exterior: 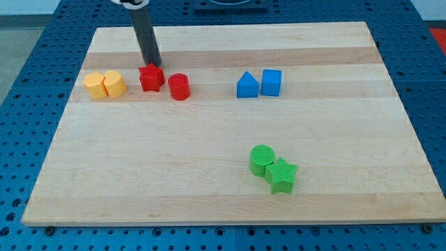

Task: Push your arm towards the right bottom corner of the board

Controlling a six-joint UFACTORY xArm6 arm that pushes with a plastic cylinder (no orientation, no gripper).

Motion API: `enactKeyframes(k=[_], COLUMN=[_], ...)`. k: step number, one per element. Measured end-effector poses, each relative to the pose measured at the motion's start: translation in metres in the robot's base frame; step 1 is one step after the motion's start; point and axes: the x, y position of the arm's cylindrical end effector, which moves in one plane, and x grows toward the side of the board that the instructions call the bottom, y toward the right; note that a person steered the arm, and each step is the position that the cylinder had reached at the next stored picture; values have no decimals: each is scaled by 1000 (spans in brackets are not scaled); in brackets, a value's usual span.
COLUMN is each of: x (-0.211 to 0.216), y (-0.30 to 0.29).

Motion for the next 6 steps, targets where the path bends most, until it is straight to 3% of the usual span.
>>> enactKeyframes(k=[3,6], x=[26,14], y=[-5,118])
